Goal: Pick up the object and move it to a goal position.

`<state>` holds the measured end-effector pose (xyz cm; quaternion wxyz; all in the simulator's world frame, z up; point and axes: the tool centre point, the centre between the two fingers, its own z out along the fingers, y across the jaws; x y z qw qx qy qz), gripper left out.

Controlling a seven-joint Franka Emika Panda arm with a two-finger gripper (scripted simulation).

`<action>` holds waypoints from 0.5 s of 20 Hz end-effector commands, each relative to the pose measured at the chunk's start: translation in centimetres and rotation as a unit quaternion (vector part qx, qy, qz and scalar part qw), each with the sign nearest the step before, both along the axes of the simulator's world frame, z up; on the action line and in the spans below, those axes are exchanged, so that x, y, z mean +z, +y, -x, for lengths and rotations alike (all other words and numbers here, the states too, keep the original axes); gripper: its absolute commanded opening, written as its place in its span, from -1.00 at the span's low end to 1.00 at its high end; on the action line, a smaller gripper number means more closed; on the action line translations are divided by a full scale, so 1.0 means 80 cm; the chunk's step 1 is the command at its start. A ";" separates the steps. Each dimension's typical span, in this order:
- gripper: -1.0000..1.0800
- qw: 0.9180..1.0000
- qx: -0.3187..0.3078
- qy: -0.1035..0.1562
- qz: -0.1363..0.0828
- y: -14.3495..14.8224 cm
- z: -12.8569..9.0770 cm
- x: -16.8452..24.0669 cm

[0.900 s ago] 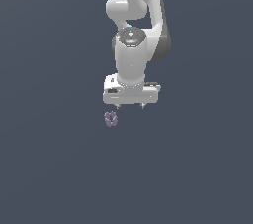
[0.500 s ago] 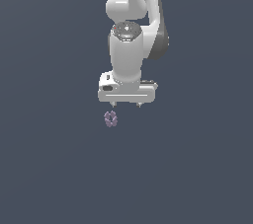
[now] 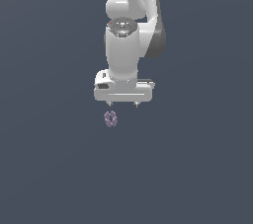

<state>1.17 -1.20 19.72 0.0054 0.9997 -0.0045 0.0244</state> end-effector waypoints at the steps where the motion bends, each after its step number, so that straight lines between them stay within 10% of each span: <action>1: 0.92 1.000 0.005 0.001 0.000 -0.002 0.000 -0.002; 10: 0.92 0.999 0.051 0.006 0.003 -0.018 0.004 -0.026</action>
